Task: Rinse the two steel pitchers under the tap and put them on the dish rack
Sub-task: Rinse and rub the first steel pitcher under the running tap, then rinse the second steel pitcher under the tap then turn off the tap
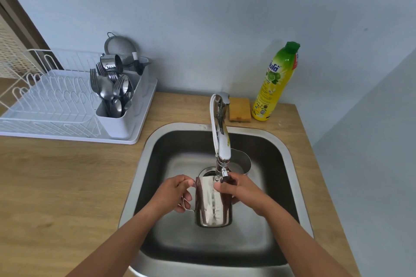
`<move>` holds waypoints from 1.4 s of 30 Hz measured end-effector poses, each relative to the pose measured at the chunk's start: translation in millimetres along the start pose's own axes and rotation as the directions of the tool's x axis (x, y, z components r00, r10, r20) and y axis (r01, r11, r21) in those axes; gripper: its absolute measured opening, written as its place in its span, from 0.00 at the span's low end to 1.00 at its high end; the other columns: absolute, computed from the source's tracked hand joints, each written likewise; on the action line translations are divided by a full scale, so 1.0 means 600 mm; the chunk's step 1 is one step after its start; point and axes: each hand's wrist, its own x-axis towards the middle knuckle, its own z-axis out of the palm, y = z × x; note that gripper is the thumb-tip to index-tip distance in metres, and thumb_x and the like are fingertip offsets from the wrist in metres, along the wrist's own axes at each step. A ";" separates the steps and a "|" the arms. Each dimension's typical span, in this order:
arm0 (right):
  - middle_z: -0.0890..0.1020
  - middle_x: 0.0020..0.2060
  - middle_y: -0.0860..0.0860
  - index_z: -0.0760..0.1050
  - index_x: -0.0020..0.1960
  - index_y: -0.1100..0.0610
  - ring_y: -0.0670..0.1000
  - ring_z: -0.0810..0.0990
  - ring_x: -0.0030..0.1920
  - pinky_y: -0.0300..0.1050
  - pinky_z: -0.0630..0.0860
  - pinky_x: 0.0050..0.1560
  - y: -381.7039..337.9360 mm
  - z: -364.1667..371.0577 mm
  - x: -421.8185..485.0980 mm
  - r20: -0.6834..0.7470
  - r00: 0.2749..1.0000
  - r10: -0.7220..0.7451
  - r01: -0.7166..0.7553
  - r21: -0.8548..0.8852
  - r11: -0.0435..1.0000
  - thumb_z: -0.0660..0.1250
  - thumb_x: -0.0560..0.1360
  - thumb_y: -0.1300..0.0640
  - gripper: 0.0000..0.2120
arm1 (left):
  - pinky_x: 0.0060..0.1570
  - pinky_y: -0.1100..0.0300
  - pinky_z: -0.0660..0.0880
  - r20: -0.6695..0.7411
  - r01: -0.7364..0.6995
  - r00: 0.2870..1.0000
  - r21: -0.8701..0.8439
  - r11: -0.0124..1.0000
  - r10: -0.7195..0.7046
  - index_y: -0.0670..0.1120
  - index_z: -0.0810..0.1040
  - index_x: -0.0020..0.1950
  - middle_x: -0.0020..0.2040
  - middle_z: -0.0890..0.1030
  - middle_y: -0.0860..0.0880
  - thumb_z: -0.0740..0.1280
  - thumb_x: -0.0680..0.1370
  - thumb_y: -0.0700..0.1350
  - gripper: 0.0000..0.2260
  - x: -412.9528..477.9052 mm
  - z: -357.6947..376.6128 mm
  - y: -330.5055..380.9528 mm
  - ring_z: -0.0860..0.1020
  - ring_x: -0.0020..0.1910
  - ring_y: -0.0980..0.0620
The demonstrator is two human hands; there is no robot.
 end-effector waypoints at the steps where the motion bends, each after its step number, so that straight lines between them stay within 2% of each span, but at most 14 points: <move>1: 0.85 0.52 0.51 0.78 0.59 0.53 0.52 0.84 0.52 0.54 0.83 0.53 -0.001 0.003 0.001 -0.002 1.000 0.018 -0.018 -0.010 1.000 0.73 0.69 0.38 0.25 | 0.32 0.57 0.78 -0.002 0.014 1.000 0.003 1.000 -0.014 0.44 0.79 0.51 0.32 0.79 0.45 0.59 0.82 0.46 0.10 0.001 0.000 -0.002 0.80 0.30 0.47; 6: 0.86 0.48 0.54 0.80 0.55 0.56 0.55 0.86 0.48 0.52 0.85 0.45 -0.009 0.014 0.007 -0.016 0.991 0.134 -0.133 0.009 0.991 0.68 0.72 0.34 0.27 | 0.28 0.55 0.80 0.031 0.097 0.995 -0.027 0.995 -0.096 0.40 0.79 0.50 0.29 0.74 0.46 0.58 0.83 0.47 0.13 0.002 0.000 -0.005 0.78 0.25 0.47; 9: 0.86 0.47 0.58 0.79 0.56 0.58 0.59 0.86 0.45 0.52 0.85 0.38 -0.017 0.020 0.009 -0.029 0.983 0.180 -0.179 0.040 0.983 0.64 0.77 0.38 0.23 | 0.26 0.56 0.80 0.068 0.153 0.987 -0.074 0.985 -0.148 0.39 0.78 0.50 0.29 0.72 0.47 0.59 0.83 0.48 0.14 0.006 -0.005 -0.007 0.76 0.23 0.49; 11: 0.84 0.41 0.59 0.78 0.56 0.60 0.59 0.85 0.36 0.51 0.84 0.33 -0.021 0.021 0.007 -0.033 0.977 0.209 -0.207 0.054 0.977 0.60 0.80 0.45 0.20 | 0.24 0.57 0.79 0.089 0.206 0.977 -0.116 0.972 -0.196 0.40 0.77 0.49 0.27 0.70 0.48 0.59 0.83 0.48 0.14 0.009 -0.008 -0.010 0.74 0.21 0.52; 13: 0.83 0.37 0.59 0.78 0.55 0.64 0.56 0.83 0.31 0.50 0.83 0.32 -0.023 0.021 0.005 -0.025 0.975 0.219 -0.217 0.063 0.974 0.56 0.81 0.47 0.21 | 0.22 0.59 0.77 0.112 0.245 0.967 -0.138 0.960 -0.230 0.41 0.77 0.47 0.26 0.70 0.49 0.58 0.83 0.48 0.13 0.010 -0.010 -0.013 0.72 0.21 0.54; 16: 0.85 0.36 0.59 0.78 0.53 0.67 0.56 0.84 0.30 0.48 0.82 0.32 -0.021 0.024 0.004 -0.006 0.979 0.206 -0.205 0.085 0.975 0.55 0.82 0.47 0.24 | 0.20 0.60 0.76 0.142 0.269 0.958 -0.141 0.953 -0.250 0.42 0.76 0.42 0.24 0.70 0.49 0.57 0.83 0.46 0.14 0.008 -0.014 -0.015 0.69 0.20 0.56; 20: 0.83 0.30 0.54 0.78 0.47 0.63 0.54 0.83 0.28 0.45 0.81 0.29 -0.015 0.031 0.003 0.000 0.980 0.200 -0.199 0.110 0.974 0.56 0.82 0.44 0.23 | 0.21 0.60 0.77 0.156 0.288 0.951 -0.133 0.948 -0.267 0.42 0.78 0.46 0.26 0.69 0.49 0.57 0.83 0.46 0.14 0.012 -0.018 -0.020 0.70 0.20 0.56; 24: 0.82 0.32 0.53 0.76 0.41 0.58 0.51 0.81 0.26 0.44 0.76 0.29 -0.011 0.034 -0.002 -0.067 0.985 0.157 -0.148 0.127 0.981 0.58 0.82 0.51 0.16 | 0.24 0.59 0.79 0.077 0.251 0.967 -0.155 0.956 -0.241 0.41 0.78 0.52 0.28 0.71 0.48 0.57 0.83 0.49 0.14 0.018 -0.029 -0.021 0.74 0.23 0.52; 28: 0.84 0.35 0.52 0.80 0.47 0.53 0.50 0.78 0.29 0.40 0.70 0.27 0.007 0.018 -0.001 -0.303 0.950 0.075 -0.057 0.066 0.996 0.62 0.79 0.57 0.08 | 0.30 0.54 0.81 -0.134 0.093 0.984 -0.170 0.981 -0.117 0.41 0.77 0.51 0.34 0.76 0.44 0.58 0.83 0.49 0.13 0.031 -0.047 -0.013 0.80 0.31 0.44; 30: 0.84 0.38 0.49 0.80 0.46 0.50 0.49 0.80 0.37 0.41 0.73 0.36 0.022 0.009 0.002 -0.450 0.893 0.021 -0.043 -0.039 0.998 0.64 0.78 0.56 0.07 | 0.36 0.50 0.82 -0.213 0.042 0.974 -0.146 0.988 -0.073 0.43 0.76 0.51 0.38 0.79 0.42 0.59 0.82 0.49 0.12 0.039 -0.052 -0.008 0.82 0.36 0.41; 33: 0.79 0.51 0.51 0.76 0.53 0.50 0.50 0.78 0.46 0.43 0.72 0.45 0.042 -0.001 0.000 -0.583 0.812 -0.014 -0.078 -0.132 0.988 0.65 0.78 0.54 0.04 | 0.45 0.46 0.83 -0.288 -0.011 0.958 -0.042 0.999 -0.002 0.48 0.76 0.49 0.43 0.83 0.43 0.59 0.82 0.49 0.08 0.051 -0.054 -0.007 0.83 0.44 0.42; 37: 0.71 0.63 0.56 0.70 0.64 0.54 0.57 0.76 0.59 0.46 0.73 0.54 0.064 -0.005 0.003 -0.647 0.762 0.031 -0.128 -0.104 0.986 0.67 0.78 0.53 0.16 | 0.49 0.46 0.80 -0.347 -0.033 0.937 0.039 0.999 0.045 0.51 0.76 0.46 0.44 0.82 0.46 0.61 0.81 0.50 0.07 0.063 -0.049 -0.013 0.81 0.44 0.46; 39: 0.68 0.67 0.58 0.67 0.69 0.56 0.59 0.72 0.65 0.48 0.72 0.58 0.074 -0.004 0.010 -0.632 0.771 0.079 -0.179 -0.095 0.979 0.68 0.78 0.51 0.23 | 0.49 0.46 0.79 -0.386 -0.026 0.921 0.079 0.997 0.054 0.50 0.77 0.45 0.42 0.82 0.47 0.63 0.80 0.49 0.06 0.066 -0.048 -0.019 0.81 0.44 0.46; 42: 0.64 0.71 0.57 0.63 0.73 0.54 0.60 0.72 0.67 0.52 0.71 0.63 0.085 -0.001 0.021 -0.578 0.801 0.155 -0.242 -0.076 0.967 0.64 0.78 0.45 0.27 | 0.49 0.45 0.78 -0.422 -0.016 0.905 0.068 0.998 0.043 0.49 0.77 0.45 0.42 0.81 0.47 0.65 0.78 0.47 0.04 0.072 -0.045 -0.033 0.80 0.43 0.45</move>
